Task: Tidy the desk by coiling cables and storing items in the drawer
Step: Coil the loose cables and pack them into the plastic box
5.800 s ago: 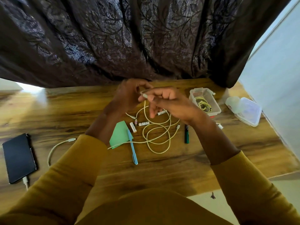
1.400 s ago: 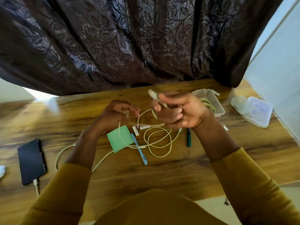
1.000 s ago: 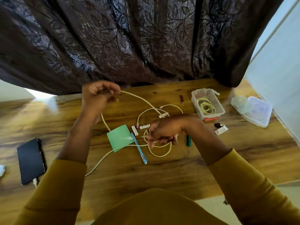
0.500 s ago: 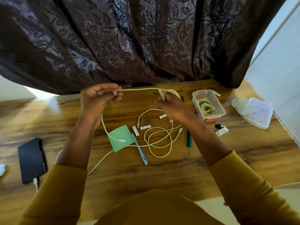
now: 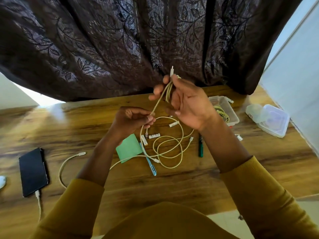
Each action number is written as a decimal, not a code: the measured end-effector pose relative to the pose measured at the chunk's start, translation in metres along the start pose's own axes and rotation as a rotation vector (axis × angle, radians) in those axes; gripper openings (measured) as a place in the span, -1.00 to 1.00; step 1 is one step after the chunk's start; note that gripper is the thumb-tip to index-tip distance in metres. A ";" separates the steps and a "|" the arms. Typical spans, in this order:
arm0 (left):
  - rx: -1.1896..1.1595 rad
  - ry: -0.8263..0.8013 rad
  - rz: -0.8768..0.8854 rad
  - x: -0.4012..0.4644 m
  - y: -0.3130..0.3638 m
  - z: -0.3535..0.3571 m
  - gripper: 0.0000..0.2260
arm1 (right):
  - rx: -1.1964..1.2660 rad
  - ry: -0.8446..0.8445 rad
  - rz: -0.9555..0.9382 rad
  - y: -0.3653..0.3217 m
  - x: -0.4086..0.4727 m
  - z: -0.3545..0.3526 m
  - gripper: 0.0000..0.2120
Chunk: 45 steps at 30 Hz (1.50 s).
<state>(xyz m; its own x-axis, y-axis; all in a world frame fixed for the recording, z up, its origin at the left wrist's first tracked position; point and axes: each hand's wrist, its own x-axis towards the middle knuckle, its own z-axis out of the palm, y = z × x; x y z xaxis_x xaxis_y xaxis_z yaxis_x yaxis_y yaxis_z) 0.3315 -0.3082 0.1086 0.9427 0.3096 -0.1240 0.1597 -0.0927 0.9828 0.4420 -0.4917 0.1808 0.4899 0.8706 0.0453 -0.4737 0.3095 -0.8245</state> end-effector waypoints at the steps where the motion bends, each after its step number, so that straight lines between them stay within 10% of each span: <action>1: 0.013 0.007 0.009 0.000 0.003 0.001 -0.84 | 0.078 -0.093 0.042 0.000 -0.001 0.001 -0.71; 7: 0.206 -0.012 0.074 0.008 0.019 -0.004 -0.88 | 0.290 -0.492 0.321 0.005 -0.008 0.000 -0.76; 12: 0.378 -0.181 0.119 0.012 0.037 -0.017 -0.81 | -0.186 -0.622 0.533 0.012 -0.014 -0.006 -0.72; 17: 0.506 -0.192 0.091 0.008 0.047 -0.022 -0.76 | -0.947 -0.278 0.740 0.018 -0.015 0.002 -0.70; 23: 0.505 -0.096 0.174 0.007 0.034 -0.015 -0.86 | -1.193 0.171 0.579 0.035 -0.007 0.005 -0.87; 37: 0.099 -0.078 0.093 -0.009 0.007 0.011 -0.68 | 0.163 0.108 0.022 0.025 -0.004 -0.011 -0.75; 45: 0.078 -0.214 0.033 -0.011 -0.008 0.003 -0.56 | 0.349 -0.150 0.068 0.017 -0.008 -0.014 -0.70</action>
<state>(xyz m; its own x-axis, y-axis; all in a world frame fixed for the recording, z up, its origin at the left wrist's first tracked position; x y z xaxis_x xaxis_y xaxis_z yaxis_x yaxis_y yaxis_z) 0.3208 -0.3133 0.1016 0.9871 0.0979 -0.1266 0.1424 -0.1750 0.9742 0.4399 -0.4984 0.1583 0.3485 0.9319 0.1006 -0.7350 0.3382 -0.5877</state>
